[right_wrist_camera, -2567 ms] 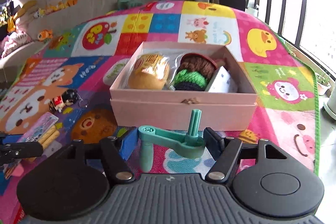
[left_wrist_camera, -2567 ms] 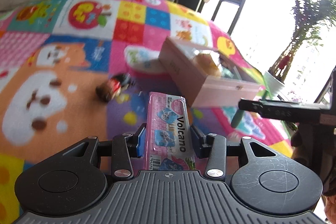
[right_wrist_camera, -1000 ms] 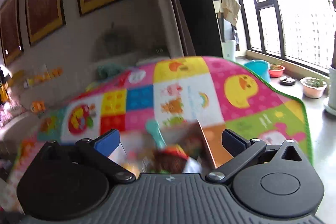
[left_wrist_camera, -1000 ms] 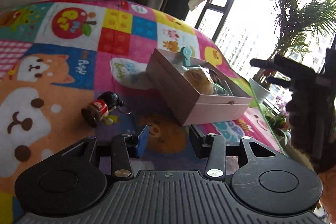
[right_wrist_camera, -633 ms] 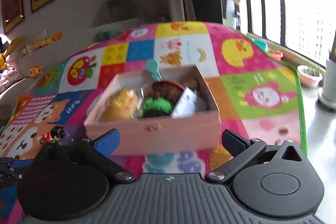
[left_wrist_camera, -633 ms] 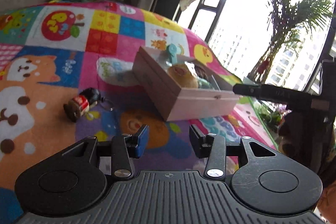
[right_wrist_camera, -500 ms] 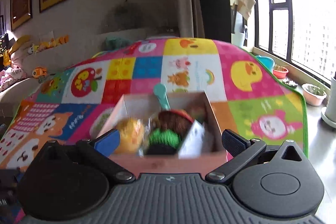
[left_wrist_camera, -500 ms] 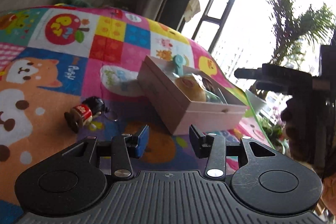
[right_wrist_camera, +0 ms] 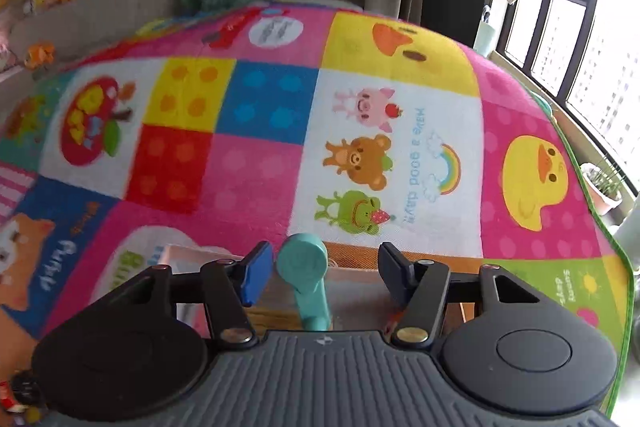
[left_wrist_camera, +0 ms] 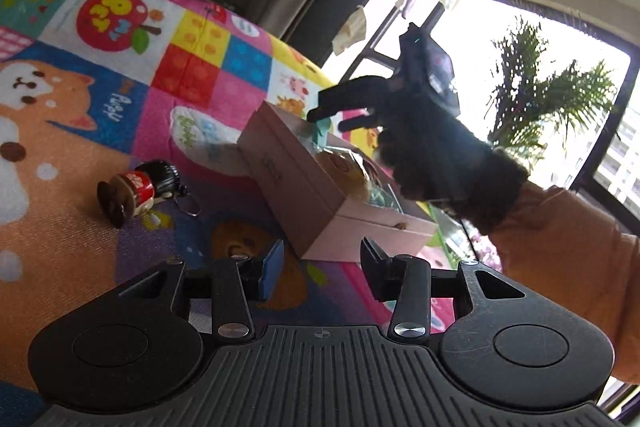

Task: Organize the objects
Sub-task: 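Move the left gripper to the red-and-black doll keychain while the right gripper approaches the white lace tissue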

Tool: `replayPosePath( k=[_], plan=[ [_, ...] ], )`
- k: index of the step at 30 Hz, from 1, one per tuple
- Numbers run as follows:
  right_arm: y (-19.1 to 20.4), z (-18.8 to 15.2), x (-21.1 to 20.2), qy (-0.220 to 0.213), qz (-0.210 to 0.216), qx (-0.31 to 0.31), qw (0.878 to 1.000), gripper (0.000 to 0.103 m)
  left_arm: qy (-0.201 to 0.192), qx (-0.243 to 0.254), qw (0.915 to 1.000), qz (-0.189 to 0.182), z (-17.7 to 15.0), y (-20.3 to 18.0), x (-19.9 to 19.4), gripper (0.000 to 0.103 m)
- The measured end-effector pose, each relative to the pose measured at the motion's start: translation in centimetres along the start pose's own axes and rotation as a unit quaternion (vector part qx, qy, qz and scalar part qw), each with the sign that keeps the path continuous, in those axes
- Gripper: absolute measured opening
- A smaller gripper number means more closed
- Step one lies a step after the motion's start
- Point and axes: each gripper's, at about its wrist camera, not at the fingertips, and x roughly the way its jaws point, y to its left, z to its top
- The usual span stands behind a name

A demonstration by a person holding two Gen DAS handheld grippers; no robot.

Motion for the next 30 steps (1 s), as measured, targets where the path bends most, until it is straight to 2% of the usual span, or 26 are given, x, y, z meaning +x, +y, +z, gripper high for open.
replayPosePath(
  k=[1, 2, 3, 5, 8, 11, 13, 15, 17, 18, 19, 21, 23, 24, 25, 28, 30],
  plan=[
    [0.1, 0.1, 0.1, -0.006, -0.003, -0.004, 1.0, 0.044, -0.003, -0.004, 1.0, -0.002, 0.0, 0.1, -0.1, 0.046],
    [0.2, 0.3, 0.3, 0.003, -0.003, -0.01, 1.0, 0.032, -0.004, -0.008, 1.0, -0.003, 0.0, 0.2, -0.1, 0.046],
    [0.2, 0.4, 0.0, 0.002, -0.008, -0.008, 1.0, 0.029, -0.004, -0.011, 0.9999, -0.006, 0.1, 0.3, -0.1, 0.046],
    [-0.2, 0.6, -1.5, -0.014, -0.001, 0.001, 1.0, 0.029, -0.006, -0.013, 0.9999, -0.008, 0.1, 0.3, -0.3, 0.046],
    [-1.1, 1.2, -4.7, -0.034, 0.034, 0.031, 0.998, 0.029, -0.007, -0.015, 0.9998, -0.009, 0.1, 0.4, -0.3, 0.046],
    [-2.9, 1.0, -6.8, -0.048, 0.091, 0.105, 0.989, 0.029, -0.007, -0.015, 0.9998, -0.008, 0.1, 0.3, -0.3, 0.046],
    [-4.2, 0.0, -6.9, -0.026, 0.116, 0.155, 0.981, 0.029, -0.007, -0.016, 0.9998, -0.007, 0.1, 0.4, -0.3, 0.046],
    [-5.6, -2.1, -6.8, -0.007, 0.108, 0.191, 0.976, 0.029, -0.01, -0.017, 0.9998, -0.007, 0.1, 0.4, -0.4, 0.046],
    [-6.5, -4.7, -7.9, -0.026, 0.054, 0.182, 0.982, 0.03, -0.011, -0.018, 0.9997, -0.008, 0.2, 0.5, -0.4, 0.046],
    [-6.9, -6.0, -8.8, -0.042, 0.029, 0.168, 0.985, 0.034, -0.01, -0.019, 0.9998, -0.006, 0.2, 0.5, -0.4, 0.047],
    [-7.2, -7.2, -9.9, -0.054, 0.015, 0.158, 0.986, 0.044, -0.008, -0.018, 0.9998, -0.006, 0.2, 0.5, -0.3, 0.047],
    [-8.1, -9.8, -12.2, -0.072, 0.009, 0.152, 0.986, 0.059, -0.008, -0.016, 0.9998, -0.003, 0.2, 0.5, -0.3, 0.047],
    [-8.4, -12.3, -14.5, -0.087, -0.001, 0.138, 0.987, 0.067, -0.007, -0.014, 0.9999, 0.0, 0.2, 0.4, -0.2, 0.046],
    [-8.2, -13.6, -15.4, -0.09, -0.006, 0.131, 0.987, 0.074, -0.006, -0.012, 0.9999, 0.002, 0.2, 0.3, -0.2, 0.046],
    [-8.0, -14.8, -16.2, -0.091, -0.006, 0.124, 0.988, 0.084, -0.005, -0.009, 0.9999, 0.004, 0.2, 0.2, -0.1, 0.046],
    [-6.9, -18.6, -17.5, -0.076, 0.008, 0.115, 0.99, 0.098, -0.004, 0.002, 0.9999, 0.013, 0.1, -0.1, -0.1, 0.047],
    [-6.0, -20.7, -17.7, -0.055, 0.029, 0.125, 0.99, 0.103, -0.005, 0.014, 0.9995, 0.029, 0.1, -0.6, -0.1, 0.047]
  ],
)
